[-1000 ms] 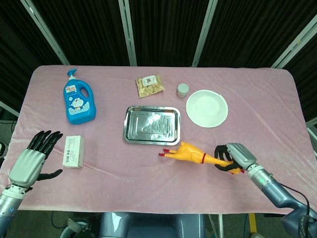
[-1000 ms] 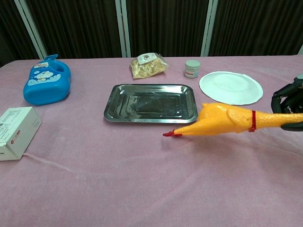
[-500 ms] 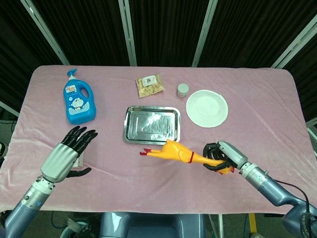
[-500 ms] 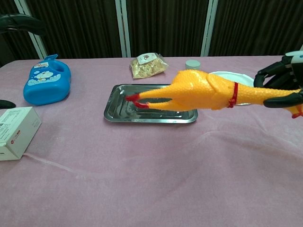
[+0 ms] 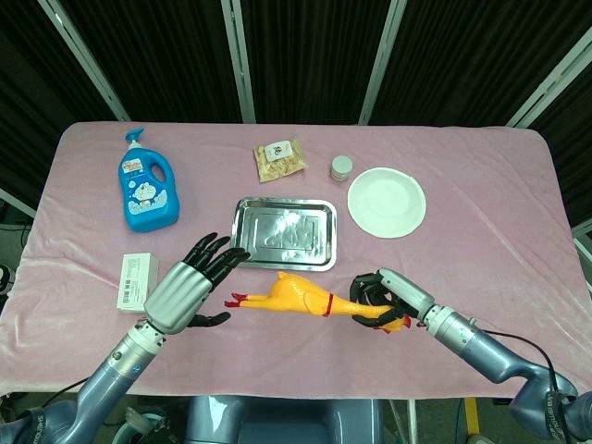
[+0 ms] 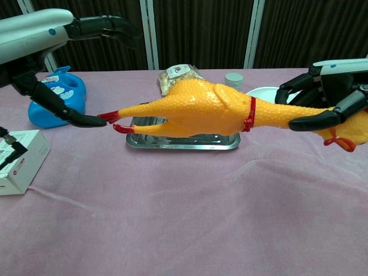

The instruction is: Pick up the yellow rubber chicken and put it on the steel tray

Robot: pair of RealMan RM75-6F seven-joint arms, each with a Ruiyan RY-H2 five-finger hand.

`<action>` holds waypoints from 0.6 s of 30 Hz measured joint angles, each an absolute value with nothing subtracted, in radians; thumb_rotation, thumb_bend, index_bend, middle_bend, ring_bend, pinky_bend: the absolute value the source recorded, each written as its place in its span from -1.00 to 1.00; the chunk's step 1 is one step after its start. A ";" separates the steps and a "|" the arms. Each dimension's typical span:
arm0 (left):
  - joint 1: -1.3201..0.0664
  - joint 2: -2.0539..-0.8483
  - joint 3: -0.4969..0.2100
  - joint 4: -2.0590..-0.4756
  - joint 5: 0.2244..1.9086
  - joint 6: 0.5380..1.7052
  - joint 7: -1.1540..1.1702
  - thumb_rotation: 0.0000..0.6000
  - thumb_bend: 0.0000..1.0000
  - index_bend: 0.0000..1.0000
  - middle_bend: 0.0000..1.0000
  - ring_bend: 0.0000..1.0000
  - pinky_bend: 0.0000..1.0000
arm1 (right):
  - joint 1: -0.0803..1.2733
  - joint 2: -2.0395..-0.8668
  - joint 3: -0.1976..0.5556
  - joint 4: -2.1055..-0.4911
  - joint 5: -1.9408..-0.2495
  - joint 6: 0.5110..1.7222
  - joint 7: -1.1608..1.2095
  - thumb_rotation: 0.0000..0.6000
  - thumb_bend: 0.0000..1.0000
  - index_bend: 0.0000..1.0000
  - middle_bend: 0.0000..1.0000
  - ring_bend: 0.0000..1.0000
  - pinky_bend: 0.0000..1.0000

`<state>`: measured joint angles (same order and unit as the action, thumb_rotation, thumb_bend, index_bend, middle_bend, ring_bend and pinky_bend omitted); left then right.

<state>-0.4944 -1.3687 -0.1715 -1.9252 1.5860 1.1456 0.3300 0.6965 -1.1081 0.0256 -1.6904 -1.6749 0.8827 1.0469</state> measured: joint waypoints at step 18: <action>-0.562 -1.463 -0.172 -1.966 1.427 1.072 0.400 1.00 -0.71 -0.72 -0.64 -0.84 -0.98 | 0.711 -1.199 0.041 -1.707 -1.599 0.886 0.919 1.00 0.16 0.91 0.54 0.57 0.85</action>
<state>-0.5622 -1.4630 -0.1724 -1.9663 1.4268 1.0724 0.3995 0.7111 -1.1988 0.0414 -1.7074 -1.5991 0.8860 0.9188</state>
